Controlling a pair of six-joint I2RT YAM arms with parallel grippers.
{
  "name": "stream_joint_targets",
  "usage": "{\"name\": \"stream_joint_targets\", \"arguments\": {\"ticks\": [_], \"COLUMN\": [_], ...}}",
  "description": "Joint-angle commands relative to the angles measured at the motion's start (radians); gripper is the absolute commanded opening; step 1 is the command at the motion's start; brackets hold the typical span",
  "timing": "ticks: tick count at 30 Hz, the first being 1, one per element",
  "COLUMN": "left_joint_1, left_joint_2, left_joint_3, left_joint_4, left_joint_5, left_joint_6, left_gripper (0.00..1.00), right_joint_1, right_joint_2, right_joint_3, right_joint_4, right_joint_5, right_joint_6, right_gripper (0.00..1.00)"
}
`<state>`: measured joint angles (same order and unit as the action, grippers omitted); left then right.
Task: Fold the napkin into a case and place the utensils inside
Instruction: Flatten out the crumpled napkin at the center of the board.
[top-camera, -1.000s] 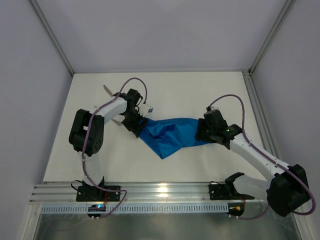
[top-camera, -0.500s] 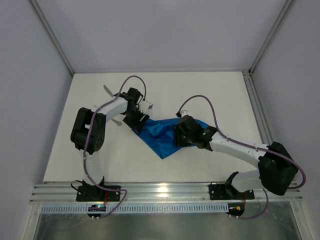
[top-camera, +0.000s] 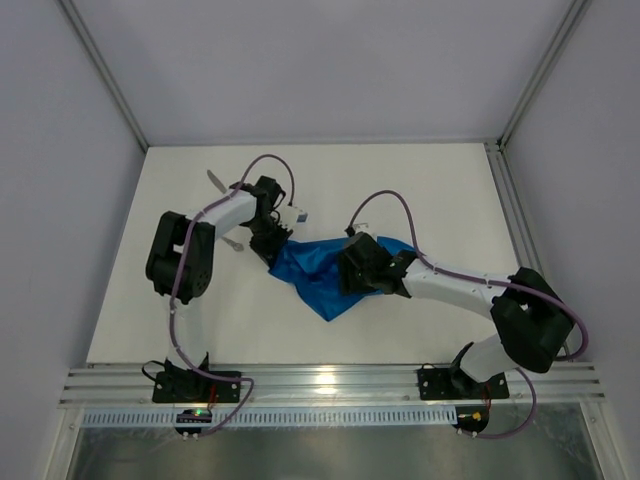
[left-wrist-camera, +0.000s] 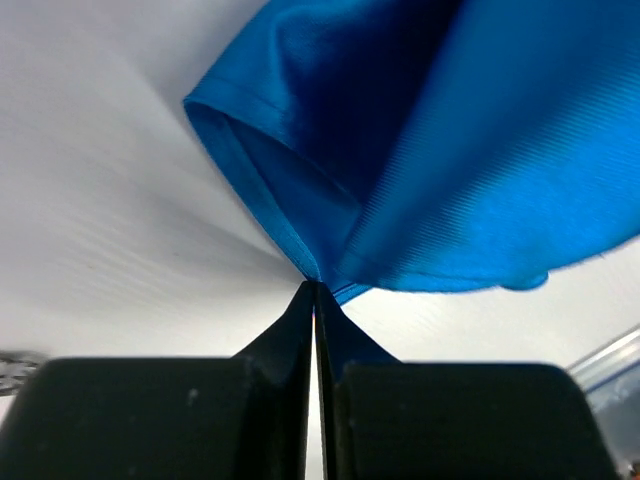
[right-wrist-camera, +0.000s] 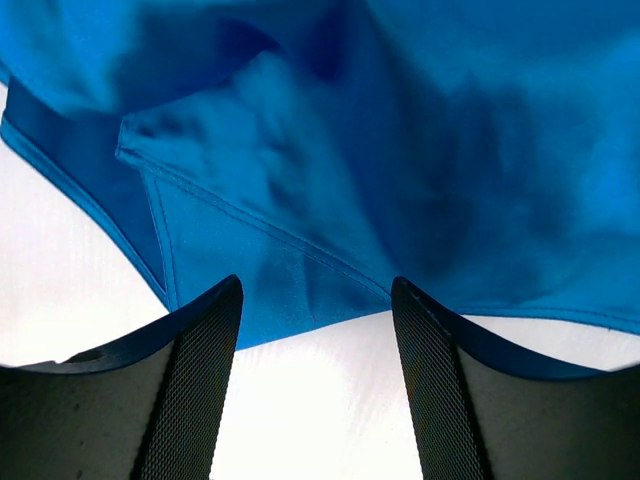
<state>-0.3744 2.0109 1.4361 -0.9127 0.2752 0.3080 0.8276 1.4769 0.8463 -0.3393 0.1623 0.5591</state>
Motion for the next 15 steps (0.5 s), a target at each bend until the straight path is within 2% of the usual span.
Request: {"name": "stream_joint_targets", "arguments": {"ticks": [1,7,10,14,15], "left_joint_1": [0.000,0.000,-0.001,-0.012,-0.020], "left_joint_2": [-0.067,-0.208,-0.242,-0.262,-0.258], "left_joint_3": [0.021,0.102,0.231,0.504,0.644], "left_joint_4": [-0.098,-0.159,-0.224,-0.307,-0.316], "left_joint_5": [0.119,0.231,0.272,0.221,0.199], "left_joint_6": [0.034,0.014,-0.016,-0.043,-0.047], "left_gripper": [0.00,0.00,0.00,0.00,0.00], "right_joint_1": [0.001,-0.025,-0.057,-0.148,-0.168], "right_joint_2": [-0.052,-0.154,-0.202,-0.295,-0.317], "right_joint_3": [0.004,-0.061,-0.058,-0.046,-0.036], "right_joint_4": [-0.038,-0.043,-0.050,-0.056,-0.061], "right_joint_5": [0.057,0.060,0.049,0.007,0.000], "right_joint_6": [0.054,0.082,0.079,0.055,0.050], "right_gripper": [0.66,0.70,0.70,0.70,0.70]}}
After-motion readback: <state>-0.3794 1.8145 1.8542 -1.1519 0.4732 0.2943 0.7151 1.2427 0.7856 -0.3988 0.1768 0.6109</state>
